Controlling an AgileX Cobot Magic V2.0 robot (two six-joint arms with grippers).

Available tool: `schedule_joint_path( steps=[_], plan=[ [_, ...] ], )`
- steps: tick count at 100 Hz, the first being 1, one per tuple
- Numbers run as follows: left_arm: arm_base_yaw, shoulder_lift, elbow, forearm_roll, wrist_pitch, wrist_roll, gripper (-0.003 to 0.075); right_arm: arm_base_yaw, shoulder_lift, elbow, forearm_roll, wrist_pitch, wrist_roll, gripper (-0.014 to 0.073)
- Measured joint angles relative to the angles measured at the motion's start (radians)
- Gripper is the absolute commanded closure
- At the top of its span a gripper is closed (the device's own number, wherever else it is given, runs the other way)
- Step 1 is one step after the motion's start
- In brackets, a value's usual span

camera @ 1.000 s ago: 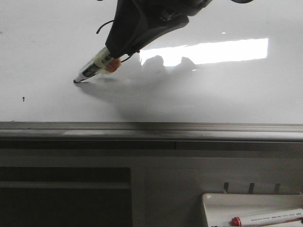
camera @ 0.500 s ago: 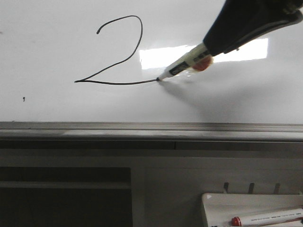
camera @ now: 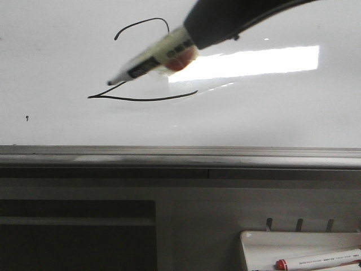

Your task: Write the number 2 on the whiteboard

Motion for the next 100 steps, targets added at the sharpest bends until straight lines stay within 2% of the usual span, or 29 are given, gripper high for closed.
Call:
schedule_joint_path(
  steps=[5,10,22,29,41,55,65,76,100],
  plan=[
    [-0.006,0.003,0.012,-0.016,-0.007,0.0,0.0694,0.029,0.0,0.0,0.0,-0.026,0.0,0.0643],
    [-0.022,0.008,0.024,-0.027,-0.014,0.0,0.0622,0.051,0.008,0.0,0.0,-0.05,0.0,0.0643],
    [-0.096,0.035,0.039,-0.033,-0.018,0.0,0.0343,0.076,0.043,-0.023,0.002,-0.065,0.0,0.0643],
    [-0.165,0.057,0.039,-0.03,-0.02,0.0,0.0255,0.08,0.069,-0.048,0.002,-0.061,0.0,0.0643],
    [-0.312,0.113,0.039,0.087,-0.017,0.0,0.029,0.08,0.115,-0.099,0.006,-0.03,0.0,0.0643],
    [-0.482,0.218,0.039,0.354,-0.015,0.002,0.0365,0.08,0.168,-0.168,0.015,0.043,0.003,0.0643],
    [-0.574,0.311,0.039,0.466,-0.002,0.002,0.0372,0.08,0.192,-0.204,0.015,0.087,0.015,0.0643],
    [-0.609,0.394,0.035,0.499,0.014,0.003,0.0372,0.08,0.199,-0.226,0.015,0.116,0.027,0.0643],
    [-0.612,0.543,-0.019,0.538,0.014,0.003,0.0372,0.08,0.199,-0.24,0.015,0.17,0.063,0.0643]
  ],
)
